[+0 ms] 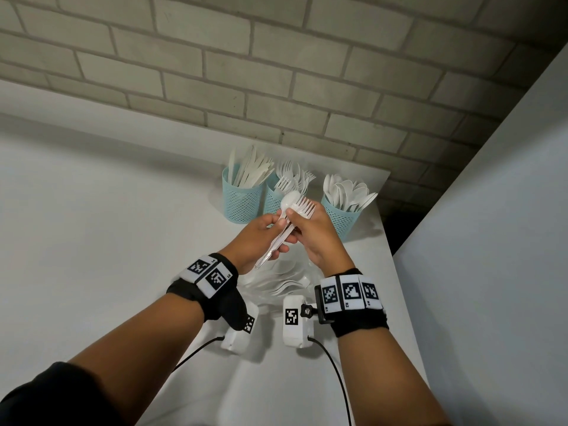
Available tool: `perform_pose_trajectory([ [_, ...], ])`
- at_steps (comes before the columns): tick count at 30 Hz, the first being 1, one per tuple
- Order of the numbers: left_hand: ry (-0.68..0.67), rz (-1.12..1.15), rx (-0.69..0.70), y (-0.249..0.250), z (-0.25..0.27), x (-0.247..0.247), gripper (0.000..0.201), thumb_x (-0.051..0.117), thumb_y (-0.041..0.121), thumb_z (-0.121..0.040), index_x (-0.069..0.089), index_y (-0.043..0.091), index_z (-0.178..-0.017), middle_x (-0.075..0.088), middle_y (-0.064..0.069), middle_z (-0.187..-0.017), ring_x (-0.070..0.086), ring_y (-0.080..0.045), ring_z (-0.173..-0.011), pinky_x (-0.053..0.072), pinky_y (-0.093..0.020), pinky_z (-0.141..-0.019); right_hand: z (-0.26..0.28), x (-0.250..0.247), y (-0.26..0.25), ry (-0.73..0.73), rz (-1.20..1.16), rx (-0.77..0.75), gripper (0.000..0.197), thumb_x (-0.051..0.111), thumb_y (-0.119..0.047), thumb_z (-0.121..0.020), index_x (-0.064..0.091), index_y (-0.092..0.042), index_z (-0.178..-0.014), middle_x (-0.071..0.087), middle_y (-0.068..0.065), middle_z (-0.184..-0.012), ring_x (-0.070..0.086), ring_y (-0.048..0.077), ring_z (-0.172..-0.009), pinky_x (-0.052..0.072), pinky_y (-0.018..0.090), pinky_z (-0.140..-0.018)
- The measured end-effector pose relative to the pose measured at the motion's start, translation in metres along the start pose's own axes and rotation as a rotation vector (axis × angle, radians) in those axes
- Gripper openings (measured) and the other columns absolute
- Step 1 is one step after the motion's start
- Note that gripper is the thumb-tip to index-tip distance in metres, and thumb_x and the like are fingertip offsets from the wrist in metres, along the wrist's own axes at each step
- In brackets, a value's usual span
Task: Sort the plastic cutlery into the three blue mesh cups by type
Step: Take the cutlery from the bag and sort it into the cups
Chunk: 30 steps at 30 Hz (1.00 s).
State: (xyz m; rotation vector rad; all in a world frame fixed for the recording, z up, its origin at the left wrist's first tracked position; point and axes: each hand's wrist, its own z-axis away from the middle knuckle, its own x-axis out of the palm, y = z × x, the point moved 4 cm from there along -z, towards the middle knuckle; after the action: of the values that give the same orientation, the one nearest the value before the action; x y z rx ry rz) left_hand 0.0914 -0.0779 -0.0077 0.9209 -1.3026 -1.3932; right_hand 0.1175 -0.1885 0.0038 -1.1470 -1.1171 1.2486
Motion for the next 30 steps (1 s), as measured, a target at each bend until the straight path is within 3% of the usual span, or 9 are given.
perform_pose_trajectory([
  [4,0.019,0.062,-0.03,-0.001,0.001,-0.003,0.018,0.046,0.025,-0.098,0.055,0.01,-0.103,0.07,-0.007,-0.091,0.066,-0.008,-0.064,0.05,-0.016,-0.056,-0.001,-0.004,-0.001,0.065,-0.037,0.03,0.043,0.059,-0.003,-0.088,0.043,-0.005,-0.128,0.064,0.014,-0.108,0.066,0.028,-0.091,0.056,0.039,-0.078],
  [8,0.054,0.091,-0.037,-0.003,0.001,-0.006,0.013,0.051,0.024,-0.096,0.055,0.011,-0.096,0.071,-0.007,-0.09,0.069,-0.011,-0.065,0.051,-0.019,-0.06,0.002,-0.005,-0.004,0.129,-0.026,0.003,0.058,0.063,-0.01,-0.087,0.032,-0.013,-0.135,0.053,0.004,-0.109,0.062,0.021,-0.092,0.054,0.035,-0.081],
  [12,0.098,0.051,-0.008,-0.002,-0.001,-0.009,0.012,0.056,0.024,-0.093,0.057,0.012,-0.092,0.072,-0.01,-0.09,0.069,-0.013,-0.065,0.052,-0.021,-0.061,-0.001,-0.001,-0.008,0.1,0.056,0.006,0.045,0.063,-0.01,-0.087,0.041,-0.016,-0.126,0.054,0.011,-0.12,0.063,0.023,-0.091,0.054,0.034,-0.081],
  [15,0.141,0.059,0.007,-0.001,-0.002,-0.015,0.015,0.058,0.027,-0.091,0.057,0.012,-0.091,0.072,-0.009,-0.09,0.07,-0.013,-0.064,0.053,-0.021,-0.059,-0.006,0.002,-0.015,0.035,0.052,0.053,0.045,0.055,-0.005,-0.091,0.039,-0.012,-0.132,0.05,0.013,-0.126,0.06,0.022,-0.093,0.053,0.032,-0.078],
  [18,0.167,0.106,0.008,0.002,-0.002,-0.019,0.014,0.058,0.026,-0.091,0.056,0.013,-0.086,0.071,-0.006,-0.088,0.07,-0.012,-0.062,0.053,-0.019,-0.056,-0.014,0.004,-0.025,0.035,-0.043,0.14,0.045,0.044,0.003,-0.093,0.034,-0.01,-0.136,0.054,0.01,-0.107,0.059,0.02,-0.079,0.051,0.042,-0.079],
  [21,0.154,0.113,0.03,0.01,-0.002,-0.02,0.014,0.057,0.026,-0.092,0.057,0.012,-0.089,0.071,-0.004,-0.086,0.07,-0.012,-0.061,0.053,-0.019,-0.055,-0.022,0.006,-0.034,0.068,-0.126,0.202,0.039,0.037,0.005,-0.094,0.04,-0.011,-0.129,0.053,0.01,-0.093,0.053,0.017,-0.07,0.05,0.041,-0.076],
  [23,0.159,0.122,0.041,0.014,-0.002,-0.022,0.015,0.055,0.026,-0.093,0.057,0.011,-0.092,0.071,-0.004,-0.086,0.069,-0.012,-0.059,0.051,-0.018,-0.052,-0.029,0.002,-0.045,0.134,-0.182,0.157,0.034,0.035,0.007,-0.091,0.044,-0.012,-0.118,0.05,0.009,-0.084,0.048,0.017,-0.066,0.048,0.037,-0.066],
  [26,0.202,0.143,0.041,0.019,-0.004,-0.032,0.014,0.053,0.027,-0.094,0.054,0.014,-0.089,0.072,-0.003,-0.082,0.066,-0.01,-0.053,0.042,-0.014,-0.045,-0.042,-0.012,-0.074,0.296,-0.285,-0.021,0.036,0.034,0.007,-0.09,0.043,-0.015,-0.117,0.047,0.006,-0.078,0.046,0.015,-0.058,0.045,0.029,-0.057],
  [30,0.271,0.069,0.046,0.02,-0.008,-0.042,0.011,0.054,0.026,-0.094,0.059,0.016,-0.091,0.067,0.001,-0.077,0.052,-0.005,-0.045,0.032,-0.014,-0.043,-0.05,-0.028,-0.108,0.491,-0.24,-0.37,0.034,0.036,0.004,-0.086,0.039,-0.021,-0.11,0.051,0.011,-0.09,0.05,0.017,-0.062,0.044,0.026,-0.058],
])
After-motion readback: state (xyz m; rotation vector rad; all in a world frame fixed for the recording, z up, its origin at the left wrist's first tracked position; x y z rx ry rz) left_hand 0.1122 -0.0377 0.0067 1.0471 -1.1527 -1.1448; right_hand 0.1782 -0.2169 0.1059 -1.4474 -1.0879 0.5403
